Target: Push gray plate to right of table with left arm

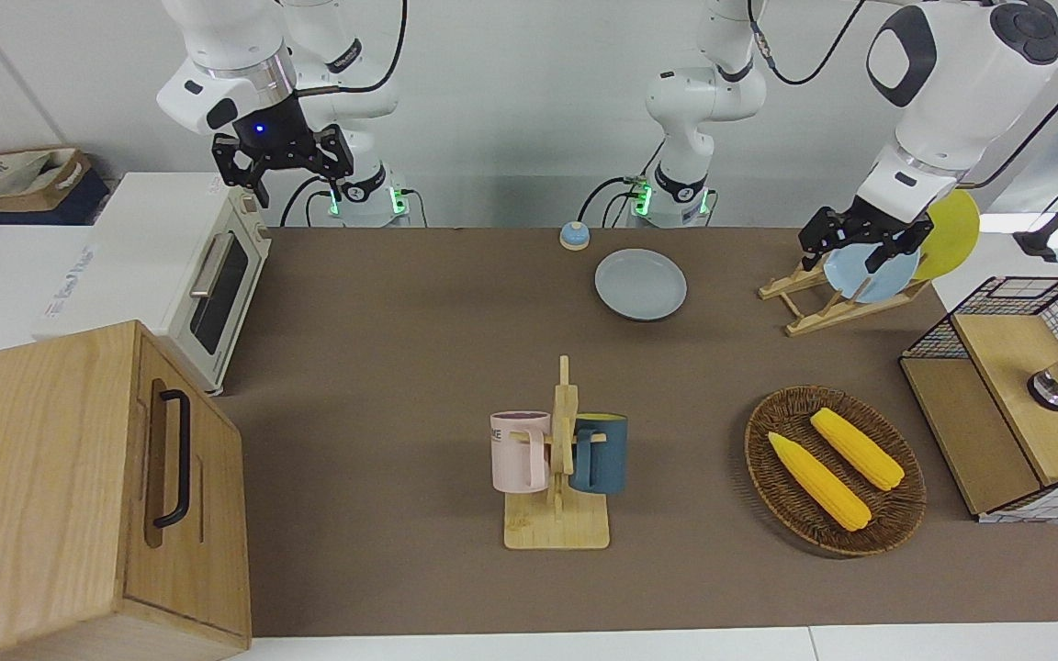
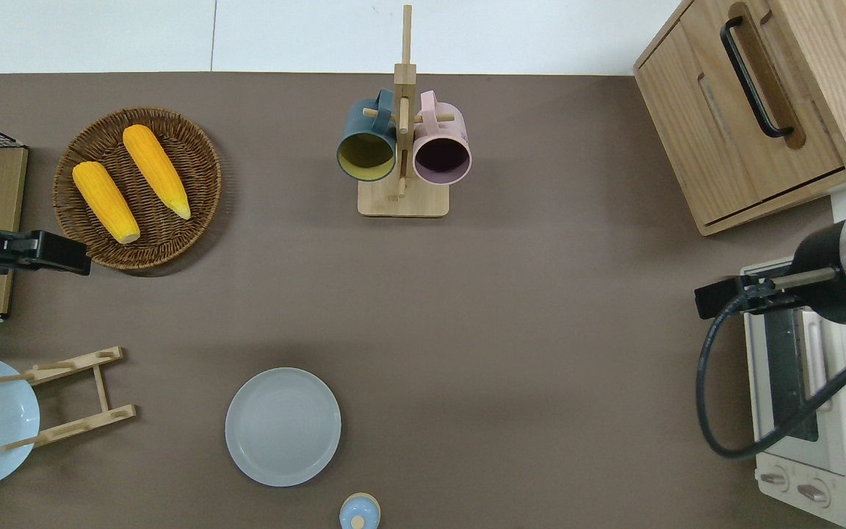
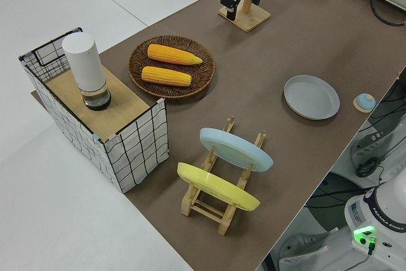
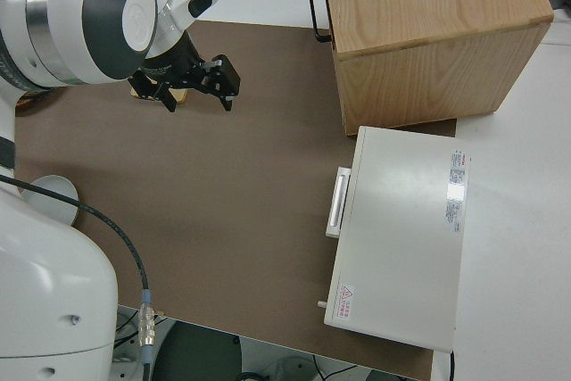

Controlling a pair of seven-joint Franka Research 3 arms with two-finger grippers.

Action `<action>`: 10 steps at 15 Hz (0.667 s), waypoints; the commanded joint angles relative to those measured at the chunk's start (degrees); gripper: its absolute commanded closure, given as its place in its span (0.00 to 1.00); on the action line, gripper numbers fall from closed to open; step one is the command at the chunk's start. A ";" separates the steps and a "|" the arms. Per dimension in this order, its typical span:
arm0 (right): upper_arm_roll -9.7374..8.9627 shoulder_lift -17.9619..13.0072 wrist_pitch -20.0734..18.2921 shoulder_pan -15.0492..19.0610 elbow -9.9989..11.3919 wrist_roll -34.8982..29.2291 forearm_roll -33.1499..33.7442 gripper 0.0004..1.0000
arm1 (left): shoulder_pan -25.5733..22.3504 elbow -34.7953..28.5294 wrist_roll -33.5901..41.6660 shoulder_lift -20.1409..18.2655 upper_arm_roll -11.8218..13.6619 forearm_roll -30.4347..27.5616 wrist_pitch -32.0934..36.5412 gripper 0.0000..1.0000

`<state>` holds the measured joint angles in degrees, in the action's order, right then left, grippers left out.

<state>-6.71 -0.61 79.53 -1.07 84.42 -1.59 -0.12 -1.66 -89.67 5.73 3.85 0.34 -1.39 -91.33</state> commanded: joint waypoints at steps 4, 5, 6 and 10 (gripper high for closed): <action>-0.76 -0.36 -0.69 1.16 -0.22 0.01 -0.59 0.02 | 0.61 -2.17 0.51 -0.51 1.33 0.77 0.01 0.00; -0.85 -0.36 -0.78 1.16 -0.22 0.01 -0.59 0.02 | 0.61 -2.52 0.95 -0.60 1.24 0.95 -0.07 0.00; -0.85 -0.36 -0.69 1.16 -0.22 0.01 -0.59 0.02 | 0.61 -2.53 0.95 -0.60 1.15 0.95 0.01 0.00; -0.85 -0.36 -0.69 1.16 -0.22 -0.08 -0.59 0.02 | 0.70 -3.75 0.42 -1.21 1.15 1.04 0.19 0.00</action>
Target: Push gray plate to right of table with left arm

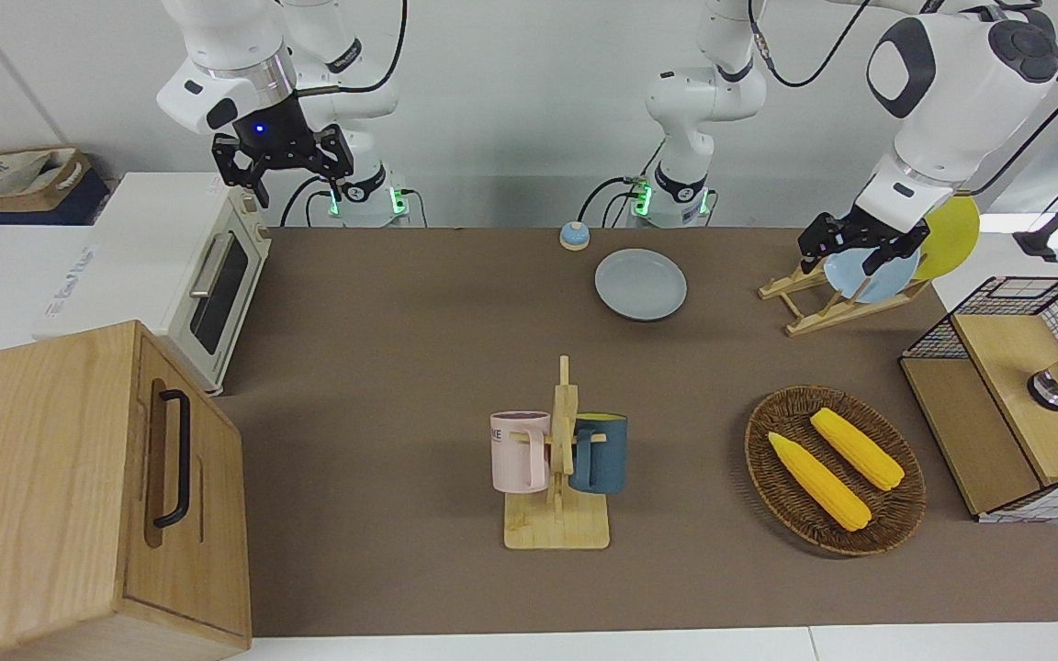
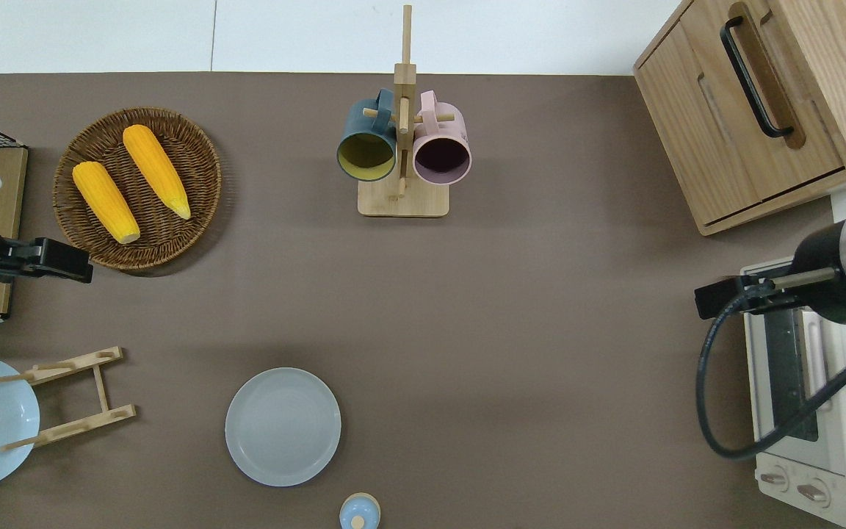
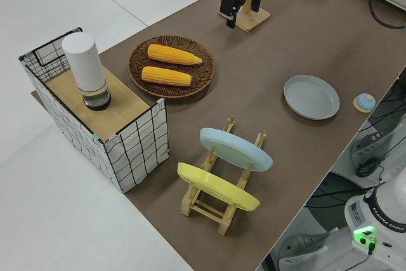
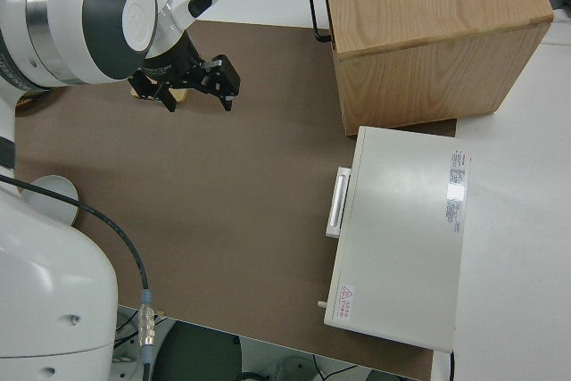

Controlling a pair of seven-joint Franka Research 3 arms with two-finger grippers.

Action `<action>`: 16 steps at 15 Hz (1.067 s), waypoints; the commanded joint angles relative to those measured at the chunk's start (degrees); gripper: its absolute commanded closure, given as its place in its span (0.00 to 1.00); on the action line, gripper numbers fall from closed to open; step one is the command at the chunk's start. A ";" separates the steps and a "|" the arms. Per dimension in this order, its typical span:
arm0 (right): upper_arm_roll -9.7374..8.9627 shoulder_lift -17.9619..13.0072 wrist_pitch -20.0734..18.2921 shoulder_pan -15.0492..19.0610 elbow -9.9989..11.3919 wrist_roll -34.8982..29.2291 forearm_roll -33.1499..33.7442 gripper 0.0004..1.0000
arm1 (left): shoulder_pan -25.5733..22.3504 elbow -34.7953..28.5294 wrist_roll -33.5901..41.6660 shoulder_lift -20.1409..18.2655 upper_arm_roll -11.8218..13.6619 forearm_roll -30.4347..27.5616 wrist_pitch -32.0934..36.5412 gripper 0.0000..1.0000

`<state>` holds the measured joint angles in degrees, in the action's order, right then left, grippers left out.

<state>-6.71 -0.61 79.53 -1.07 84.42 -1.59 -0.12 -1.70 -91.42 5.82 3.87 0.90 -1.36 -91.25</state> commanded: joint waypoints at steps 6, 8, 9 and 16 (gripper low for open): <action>-0.85 -0.36 -0.69 1.16 -0.22 0.01 -0.59 0.02 | 0.65 -8.68 0.07 -5.09 0.59 0.92 -0.42 0.00; -0.85 -0.36 -0.78 1.16 -0.22 0.01 -0.59 0.02 | 0.65 -10.62 -0.02 -5.97 0.59 0.83 -0.42 0.00; -0.76 -0.36 -0.69 1.16 -0.22 0.01 -0.59 0.02 | 0.73 -12.10 -0.02 -6.76 0.59 0.83 -0.95 0.00; -0.85 -0.36 -0.69 1.16 -0.22 -0.08 -0.59 0.02 | 1.34 -29.50 -4.49 -16.08 -0.02 -0.13 -11.23 0.00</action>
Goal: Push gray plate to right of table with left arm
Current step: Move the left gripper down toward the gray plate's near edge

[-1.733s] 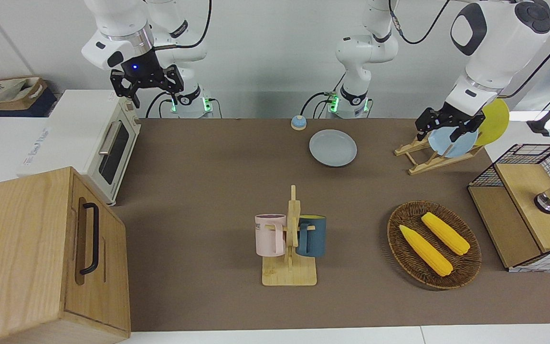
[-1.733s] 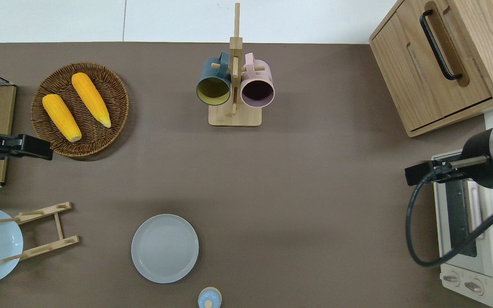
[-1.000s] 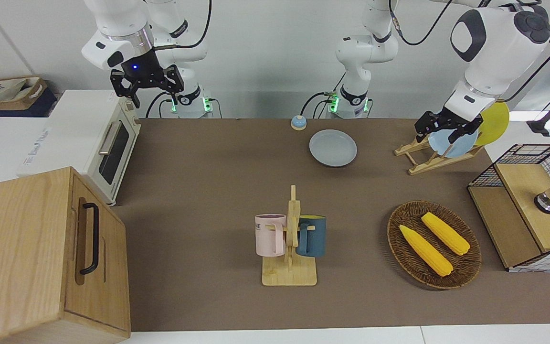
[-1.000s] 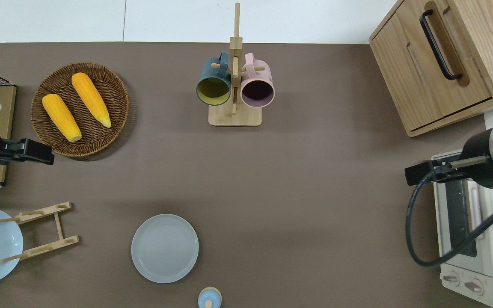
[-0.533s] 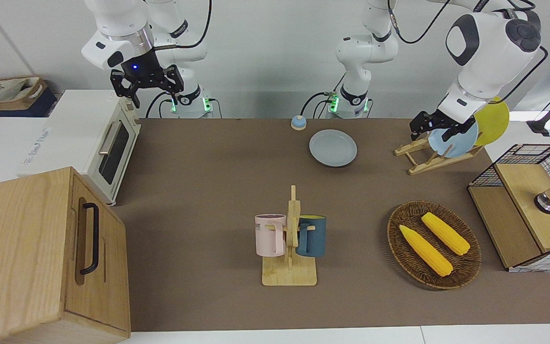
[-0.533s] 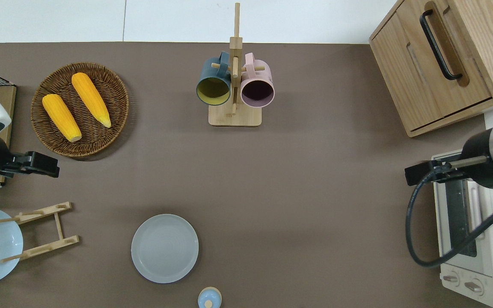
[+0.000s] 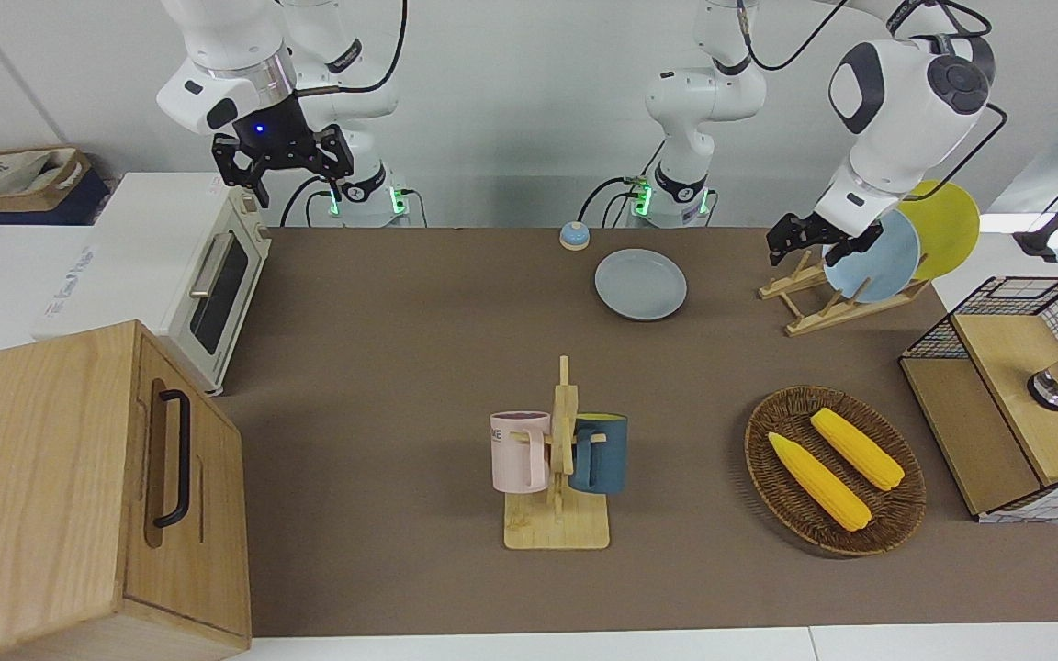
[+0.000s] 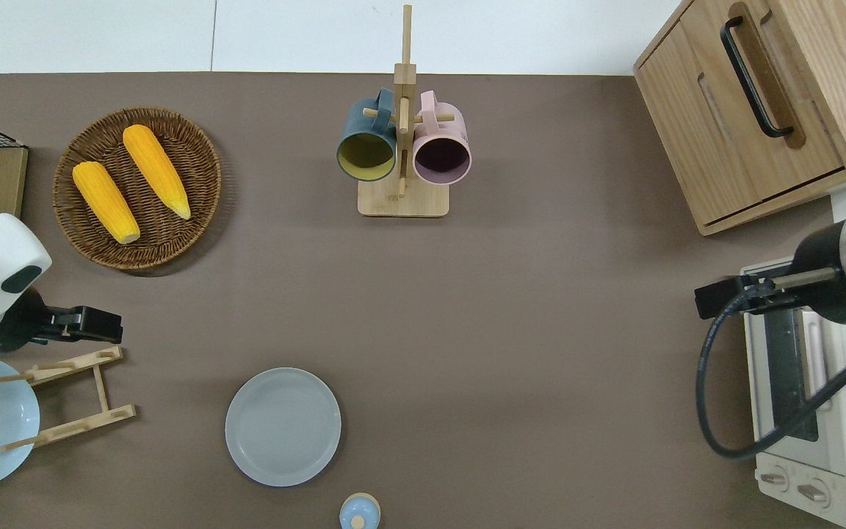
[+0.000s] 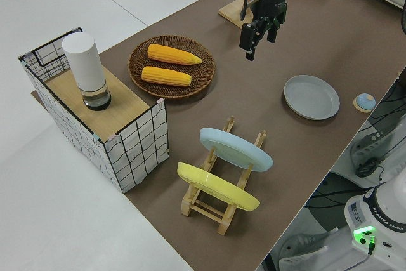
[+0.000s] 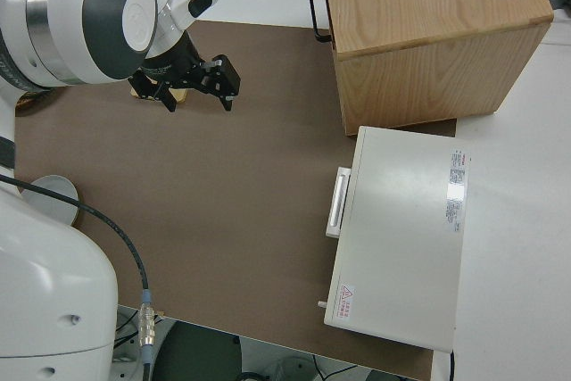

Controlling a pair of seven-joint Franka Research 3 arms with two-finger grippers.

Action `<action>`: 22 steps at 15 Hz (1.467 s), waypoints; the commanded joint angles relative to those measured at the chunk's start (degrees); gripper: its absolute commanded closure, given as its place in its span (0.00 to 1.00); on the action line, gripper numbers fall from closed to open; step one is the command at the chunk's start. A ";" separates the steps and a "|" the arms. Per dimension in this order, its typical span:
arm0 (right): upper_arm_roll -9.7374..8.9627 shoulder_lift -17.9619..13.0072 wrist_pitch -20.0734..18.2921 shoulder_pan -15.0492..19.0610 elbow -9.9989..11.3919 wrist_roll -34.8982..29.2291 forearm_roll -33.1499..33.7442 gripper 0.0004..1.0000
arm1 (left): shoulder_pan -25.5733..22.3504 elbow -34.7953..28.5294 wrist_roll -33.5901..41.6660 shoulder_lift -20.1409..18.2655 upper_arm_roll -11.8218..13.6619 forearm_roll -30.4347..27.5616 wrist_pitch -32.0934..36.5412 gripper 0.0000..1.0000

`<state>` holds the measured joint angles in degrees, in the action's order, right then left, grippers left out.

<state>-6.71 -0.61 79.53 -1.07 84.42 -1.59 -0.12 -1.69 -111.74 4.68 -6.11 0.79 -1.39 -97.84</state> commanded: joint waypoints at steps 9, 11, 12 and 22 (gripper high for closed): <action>-0.76 -0.36 -0.69 1.16 -0.22 -0.08 -0.59 0.02 | 1.60 -26.84 -8.89 -15.14 -3.24 -1.33 -17.19 0.00; -0.85 -0.36 -0.69 1.16 -0.22 0.01 -0.59 0.02 | 1.60 -30.02 -10.12 -16.56 -4.64 -2.04 -18.96 0.00; -0.85 -0.36 -0.69 1.16 -0.22 0.01 -0.59 0.02 | 1.60 -30.99 -10.48 -16.91 -5.26 -2.39 -19.23 0.00; -0.76 -0.36 -0.69 1.16 -0.22 -0.08 -0.59 0.02 | 1.60 -39.78 -12.41 -19.90 -9.57 -3.97 -26.25 0.00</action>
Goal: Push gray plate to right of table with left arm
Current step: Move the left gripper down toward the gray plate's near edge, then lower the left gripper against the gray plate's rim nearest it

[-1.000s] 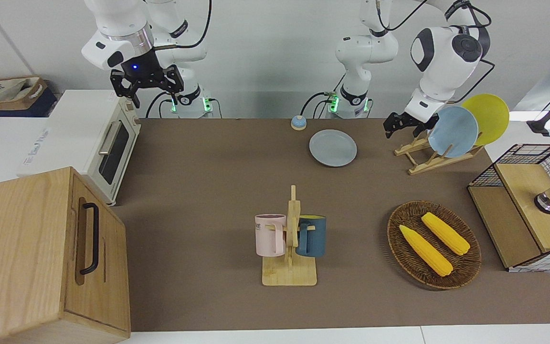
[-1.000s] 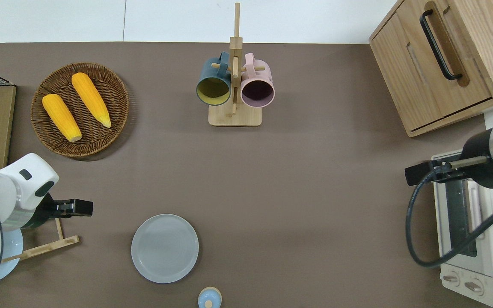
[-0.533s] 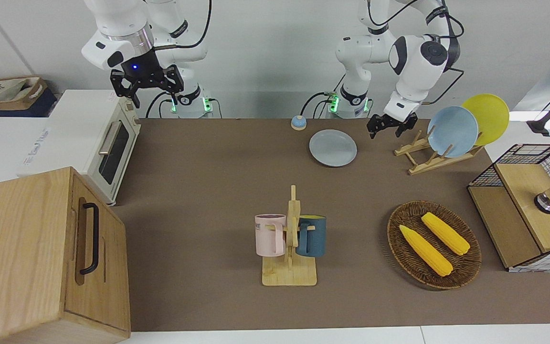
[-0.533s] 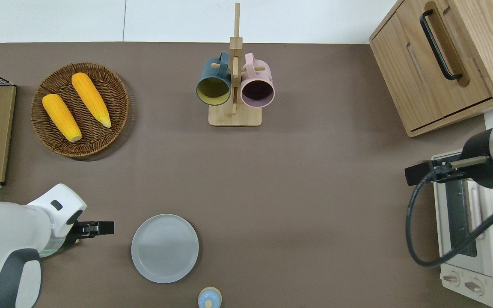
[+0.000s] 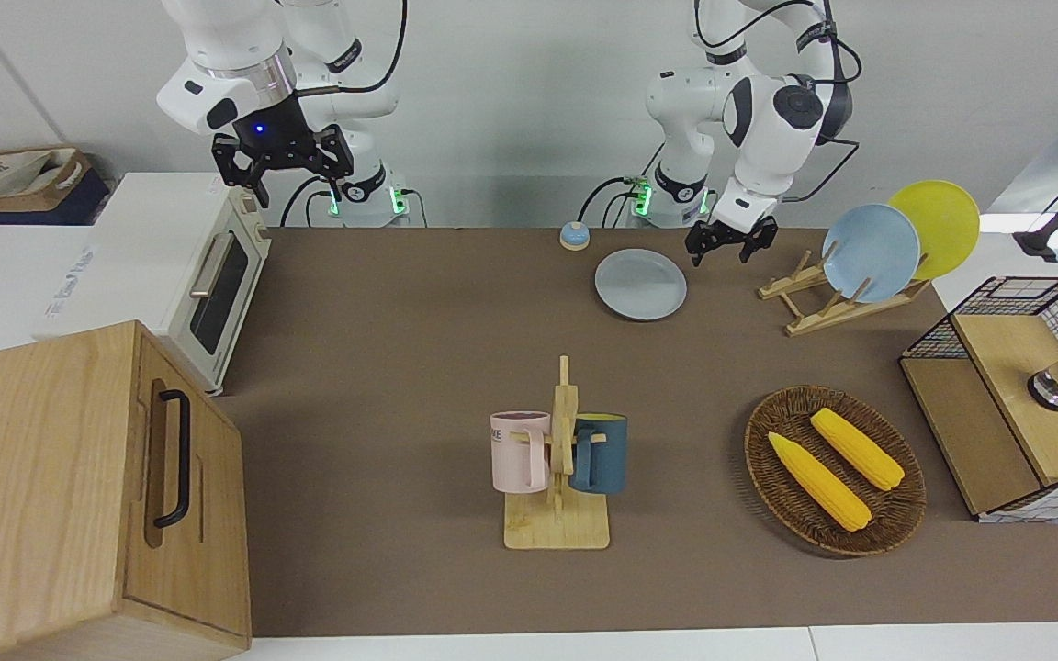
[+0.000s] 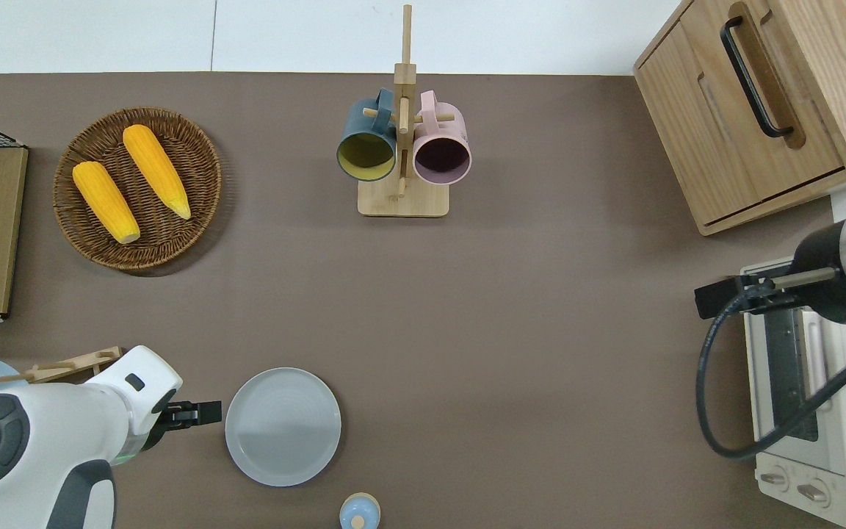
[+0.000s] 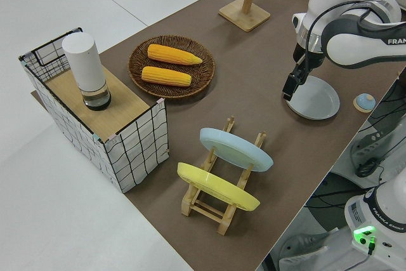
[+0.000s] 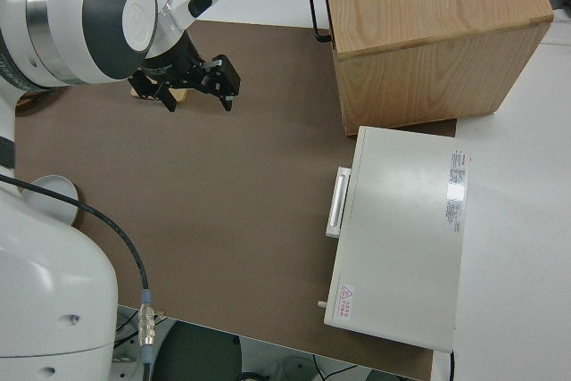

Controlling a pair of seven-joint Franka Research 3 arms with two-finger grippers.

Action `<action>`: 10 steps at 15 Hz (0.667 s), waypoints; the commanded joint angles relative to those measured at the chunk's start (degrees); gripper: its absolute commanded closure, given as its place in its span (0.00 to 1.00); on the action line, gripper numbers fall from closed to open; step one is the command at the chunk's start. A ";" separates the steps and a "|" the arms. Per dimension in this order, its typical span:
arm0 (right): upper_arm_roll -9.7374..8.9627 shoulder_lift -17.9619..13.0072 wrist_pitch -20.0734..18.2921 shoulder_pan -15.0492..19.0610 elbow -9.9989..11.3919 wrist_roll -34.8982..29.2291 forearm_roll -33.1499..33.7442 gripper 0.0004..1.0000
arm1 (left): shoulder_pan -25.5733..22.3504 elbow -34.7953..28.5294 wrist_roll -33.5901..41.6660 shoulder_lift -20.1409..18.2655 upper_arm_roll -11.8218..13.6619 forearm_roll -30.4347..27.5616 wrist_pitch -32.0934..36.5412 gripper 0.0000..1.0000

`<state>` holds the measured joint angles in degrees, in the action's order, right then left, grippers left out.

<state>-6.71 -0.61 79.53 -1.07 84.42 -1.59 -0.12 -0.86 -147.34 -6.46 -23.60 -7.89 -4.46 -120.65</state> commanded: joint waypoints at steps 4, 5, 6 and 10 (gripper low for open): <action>-0.76 -0.36 -0.78 1.16 -0.22 -0.08 -0.59 0.02 | 1.83 -5.94 -2.59 -2.32 -1.69 -1.08 -5.73 0.00; -0.85 -0.36 -0.78 1.16 -0.22 0.01 -0.59 0.02 | 1.92 -6.46 -2.59 -2.32 -1.69 -1.08 -6.26 0.00; -0.85 -0.36 -0.69 1.16 -0.22 0.01 -0.59 0.02 | 1.92 -6.82 -2.59 -2.32 -2.04 -1.34 -6.70 0.00; -0.85 -0.36 -0.69 1.16 -0.22 0.01 -0.59 0.02 | 1.83 -9.28 -2.94 -2.06 -3.80 -2.75 -10.56 0.00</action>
<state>-6.71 -0.61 79.53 -1.07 84.42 -1.59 -0.12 0.18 -152.89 -8.33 -23.90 -10.89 -5.50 -127.17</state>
